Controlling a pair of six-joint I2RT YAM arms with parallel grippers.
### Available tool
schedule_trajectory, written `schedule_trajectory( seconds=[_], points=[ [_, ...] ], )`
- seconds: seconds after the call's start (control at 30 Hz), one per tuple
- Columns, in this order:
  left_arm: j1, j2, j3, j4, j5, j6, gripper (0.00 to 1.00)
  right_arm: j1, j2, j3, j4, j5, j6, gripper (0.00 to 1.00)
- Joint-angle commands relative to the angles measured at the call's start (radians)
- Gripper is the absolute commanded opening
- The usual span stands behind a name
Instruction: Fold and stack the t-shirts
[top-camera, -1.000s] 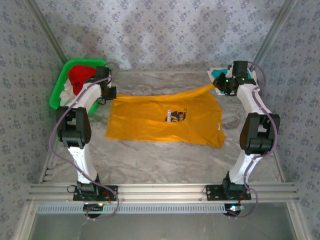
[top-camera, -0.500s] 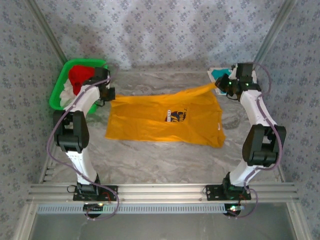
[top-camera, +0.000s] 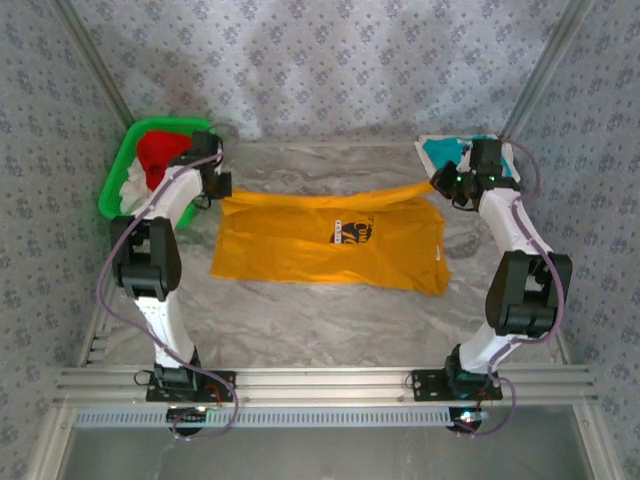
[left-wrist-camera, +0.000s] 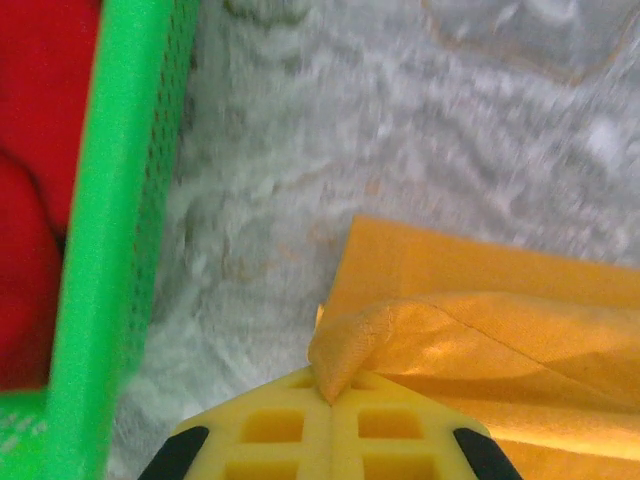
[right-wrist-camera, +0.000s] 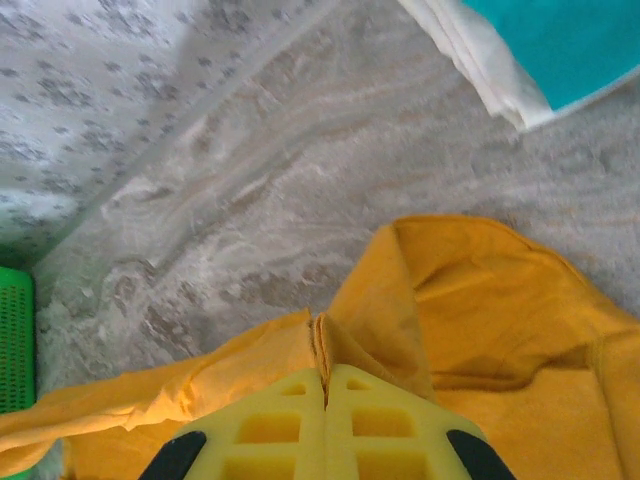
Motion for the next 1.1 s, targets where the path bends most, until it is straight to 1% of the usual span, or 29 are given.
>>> schedule_trajectory(
  seconds=[0.0,0.13,0.23,0.33,0.57,0.63,0.67,0.7,0.87,1.07],
  points=[
    [-0.002,0.043,0.122,-0.036,-0.018,0.032,0.00,-0.009,0.022,0.094,0.006,0.024,0.005,0.00],
    [-0.009,0.083,0.241,-0.100,-0.016,0.044,0.00,-0.007,0.060,0.167,-0.006,0.020,-0.004,0.00],
    [-0.019,0.074,0.248,-0.101,-0.023,0.047,0.00,-0.002,0.051,0.164,-0.005,0.022,-0.004,0.00],
    [-0.026,0.045,0.186,-0.079,-0.040,0.041,0.00,-0.001,0.019,0.114,0.005,0.022,-0.003,0.00],
    [-0.033,-0.061,-0.121,0.057,-0.079,-0.003,0.00,-0.006,-0.089,-0.100,0.027,0.037,-0.003,0.00],
    [-0.032,-0.074,-0.183,0.089,-0.093,-0.002,0.00,-0.011,-0.112,-0.134,0.035,0.042,-0.005,0.00],
    [-0.031,-0.073,-0.198,0.092,-0.100,0.000,0.00,-0.015,-0.116,-0.174,0.034,0.044,-0.009,0.00],
    [-0.031,-0.068,-0.200,0.086,-0.107,0.000,0.00,-0.017,-0.115,-0.178,0.030,0.041,-0.013,0.00],
    [-0.031,-0.068,-0.167,0.070,-0.112,0.002,0.00,-0.023,-0.104,-0.151,0.024,0.022,-0.012,0.00],
    [-0.039,-0.117,-0.177,0.049,-0.097,-0.009,0.00,-0.023,-0.151,-0.152,0.014,0.026,0.001,0.00]
  ],
)
